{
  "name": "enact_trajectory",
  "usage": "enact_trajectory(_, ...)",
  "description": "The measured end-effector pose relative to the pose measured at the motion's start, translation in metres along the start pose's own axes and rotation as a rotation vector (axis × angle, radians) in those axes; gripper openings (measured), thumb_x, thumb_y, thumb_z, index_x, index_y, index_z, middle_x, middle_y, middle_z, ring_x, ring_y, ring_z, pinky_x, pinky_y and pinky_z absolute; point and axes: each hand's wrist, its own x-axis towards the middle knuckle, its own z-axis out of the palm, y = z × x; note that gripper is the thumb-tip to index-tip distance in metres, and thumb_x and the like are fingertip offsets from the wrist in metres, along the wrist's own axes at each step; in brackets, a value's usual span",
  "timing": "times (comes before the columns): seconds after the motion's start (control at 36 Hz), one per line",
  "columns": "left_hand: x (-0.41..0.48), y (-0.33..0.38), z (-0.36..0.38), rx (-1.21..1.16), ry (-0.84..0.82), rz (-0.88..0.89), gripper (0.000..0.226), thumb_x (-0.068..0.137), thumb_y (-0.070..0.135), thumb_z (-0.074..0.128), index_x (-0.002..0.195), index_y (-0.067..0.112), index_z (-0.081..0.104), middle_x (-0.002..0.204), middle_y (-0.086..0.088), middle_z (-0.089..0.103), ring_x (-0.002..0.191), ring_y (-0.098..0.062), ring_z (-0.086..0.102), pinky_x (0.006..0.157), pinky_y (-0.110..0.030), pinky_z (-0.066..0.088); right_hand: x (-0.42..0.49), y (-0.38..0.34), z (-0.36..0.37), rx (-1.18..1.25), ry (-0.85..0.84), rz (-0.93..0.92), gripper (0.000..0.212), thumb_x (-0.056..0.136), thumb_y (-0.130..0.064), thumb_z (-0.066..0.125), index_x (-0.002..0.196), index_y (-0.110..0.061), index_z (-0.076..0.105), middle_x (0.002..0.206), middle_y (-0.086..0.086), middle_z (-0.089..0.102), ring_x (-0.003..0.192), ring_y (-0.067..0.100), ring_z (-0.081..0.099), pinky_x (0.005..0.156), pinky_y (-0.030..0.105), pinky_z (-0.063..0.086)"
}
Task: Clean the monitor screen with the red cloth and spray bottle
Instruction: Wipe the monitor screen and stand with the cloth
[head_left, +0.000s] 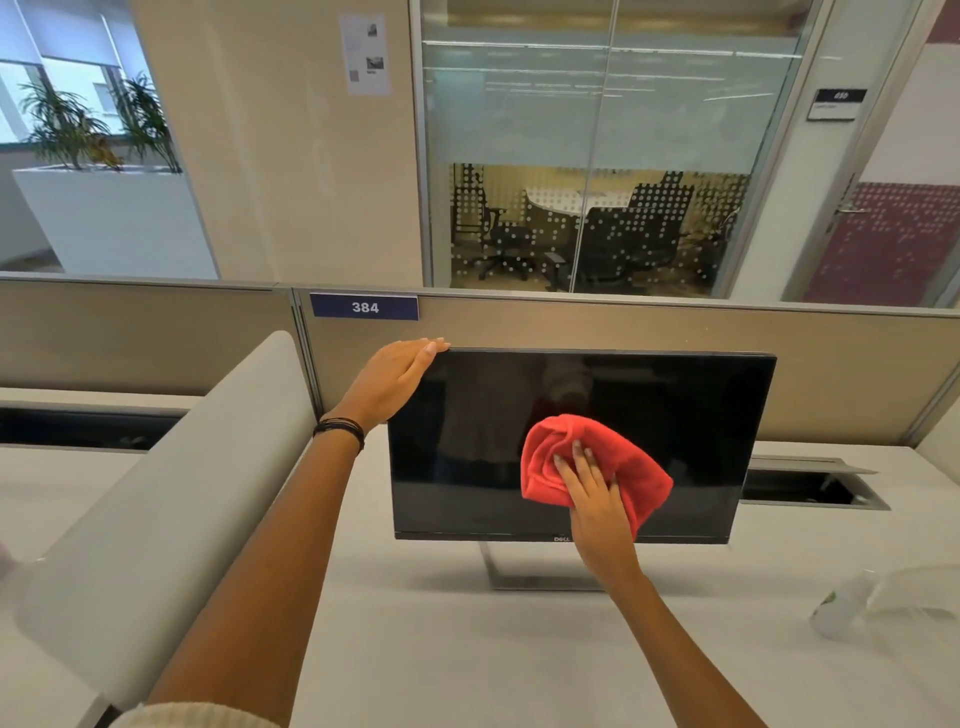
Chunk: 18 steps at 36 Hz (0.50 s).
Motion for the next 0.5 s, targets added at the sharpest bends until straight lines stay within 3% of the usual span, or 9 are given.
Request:
enact_trajectory(0.11,-0.007,-0.010,0.002,0.068,0.103,0.041,0.040,0.100,0.028,0.029,0.136,0.019,0.044,0.143,-0.003,0.045,0.133,-0.021,0.039,0.112,-0.031,0.021,0.027,-0.016,-0.017,0.127,0.102,0.146,0.060,0.086,0.001,0.058,0.140,-0.012,0.036,0.148,0.012,0.034,0.137,0.033,0.030,0.100,0.054,0.043)
enact_trajectory(0.33,-0.006,-0.006,0.012,0.025,0.236,0.023,0.038,0.101,0.026,0.029,0.130,0.018,0.051,0.136,-0.004,0.053,0.129,-0.021,0.043,0.113,-0.035,0.023,0.083,-0.066,-0.027,0.207,0.130,-0.027,0.060,0.093,-0.004,0.044,0.146,-0.021,0.024,0.156,0.002,0.014,0.143,0.017,0.002,0.113,0.051,0.013)
enact_trajectory(0.42,-0.004,-0.009,0.013,0.042,0.244,0.026,0.038,0.100,0.027,0.029,0.130,0.018,0.052,0.135,-0.004,0.054,0.128,-0.020,0.044,0.112,-0.034,0.024,0.086,-0.074,-0.017,0.174,0.160,-0.024,0.059,0.092,-0.004,0.048,0.145,-0.019,0.025,0.155,0.005,0.016,0.142,0.022,0.002,0.111,0.056,0.011)
enact_trajectory(0.5,-0.004,-0.011,0.016,0.055,0.264,0.045,0.037,0.100,0.026,0.030,0.129,0.018,0.052,0.134,-0.004,0.055,0.127,-0.021,0.044,0.112,-0.035,0.024,0.076,-0.073,-0.007,0.106,0.179,-0.079,0.060,0.087,-0.002,0.058,0.141,-0.014,0.035,0.150,0.011,0.032,0.139,0.029,0.014,0.106,0.062,0.020)
